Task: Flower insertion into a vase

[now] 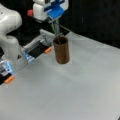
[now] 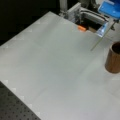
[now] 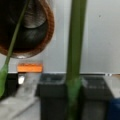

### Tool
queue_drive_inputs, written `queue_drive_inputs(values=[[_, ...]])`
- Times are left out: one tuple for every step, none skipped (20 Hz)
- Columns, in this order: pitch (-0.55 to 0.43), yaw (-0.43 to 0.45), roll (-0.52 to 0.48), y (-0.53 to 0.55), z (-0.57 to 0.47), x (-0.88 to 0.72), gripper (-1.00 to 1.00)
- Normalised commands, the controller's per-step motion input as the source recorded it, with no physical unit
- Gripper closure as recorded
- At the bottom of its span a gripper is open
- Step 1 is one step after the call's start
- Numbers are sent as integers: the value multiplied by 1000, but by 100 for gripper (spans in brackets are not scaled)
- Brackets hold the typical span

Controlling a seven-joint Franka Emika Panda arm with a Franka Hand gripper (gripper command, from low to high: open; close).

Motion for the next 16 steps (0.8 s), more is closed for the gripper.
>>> queue_drive_inputs(values=[[-109, -96, 86, 32, -93, -177, 100], [-110, -96, 86, 33, -91, -176, 100], [-110, -96, 86, 33, -91, -176, 100], [-110, -96, 86, 33, -91, -176, 100], [-110, -96, 86, 33, -91, -176, 100], [-110, -96, 86, 33, -91, -176, 100], [-110, -96, 86, 33, -91, -176, 100], [-110, -96, 86, 33, -91, -176, 100], [-110, -96, 86, 33, -91, -176, 100], [-110, -96, 86, 33, -91, -176, 100], [-110, -96, 86, 33, -91, -176, 100], [-110, -96, 86, 33, -91, -176, 100], [-110, -96, 86, 33, -91, -176, 100], [-70, -97, 150, 48, -84, -193, 100], [-62, -94, 171, 74, -76, -219, 100], [-60, -93, 176, 89, -71, -235, 100]])
